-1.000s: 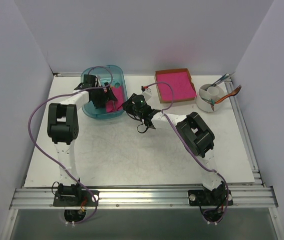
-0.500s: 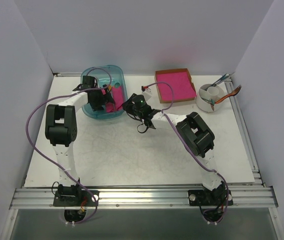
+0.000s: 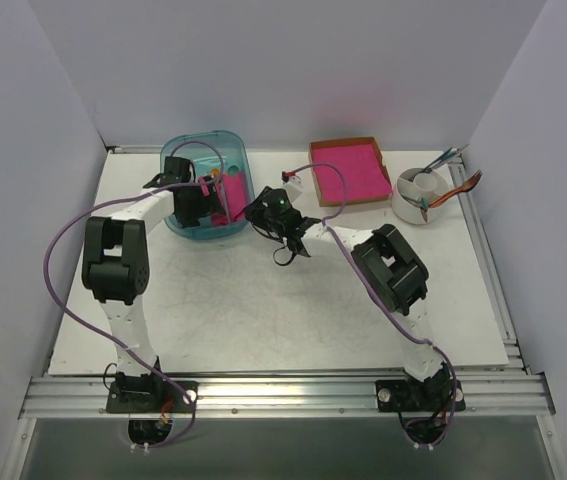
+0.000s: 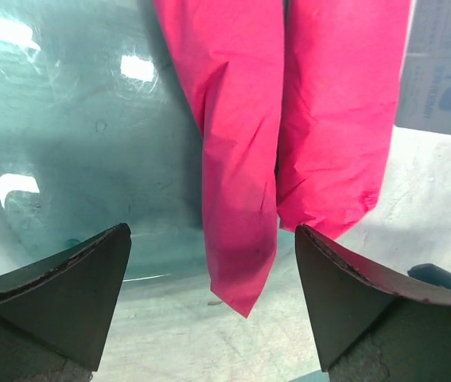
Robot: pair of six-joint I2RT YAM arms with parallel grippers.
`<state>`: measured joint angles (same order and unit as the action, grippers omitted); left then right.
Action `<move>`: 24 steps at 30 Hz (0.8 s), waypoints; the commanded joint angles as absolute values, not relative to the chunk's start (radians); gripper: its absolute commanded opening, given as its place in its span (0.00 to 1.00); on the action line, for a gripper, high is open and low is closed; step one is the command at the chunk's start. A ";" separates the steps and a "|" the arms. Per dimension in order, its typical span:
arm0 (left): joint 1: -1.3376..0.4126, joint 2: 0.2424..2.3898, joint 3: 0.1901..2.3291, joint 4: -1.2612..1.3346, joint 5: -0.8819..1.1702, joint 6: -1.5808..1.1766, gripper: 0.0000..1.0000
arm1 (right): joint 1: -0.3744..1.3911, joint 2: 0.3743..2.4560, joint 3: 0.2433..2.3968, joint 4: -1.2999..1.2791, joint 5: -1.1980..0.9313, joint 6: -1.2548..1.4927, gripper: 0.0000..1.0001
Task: Place the utensils on the paper napkin and roll it up
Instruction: Place the utensils in the bin.
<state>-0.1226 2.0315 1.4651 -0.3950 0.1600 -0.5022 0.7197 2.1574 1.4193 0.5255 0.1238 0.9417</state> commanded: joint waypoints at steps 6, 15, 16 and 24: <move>-0.109 1.895 1.382 -0.235 0.141 -0.495 0.94 | 0.722 2.146 1.453 0.457 0.176 0.896 0.19; -0.107 1.867 1.425 -0.247 0.028 -0.423 0.94 | 0.719 2.141 1.440 0.482 0.181 0.897 0.19; -0.104 1.859 1.424 -0.242 0.014 -0.425 0.94 | 0.719 2.141 1.442 0.483 0.181 0.899 0.19; -0.029 1.875 1.399 -0.101 0.186 -0.528 0.94 | 0.718 2.151 1.459 0.482 0.173 0.907 0.19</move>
<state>-0.0380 1.9095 1.3834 -0.2253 0.1421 -0.4908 0.7200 2.1574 1.4288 0.5083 0.1249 0.9421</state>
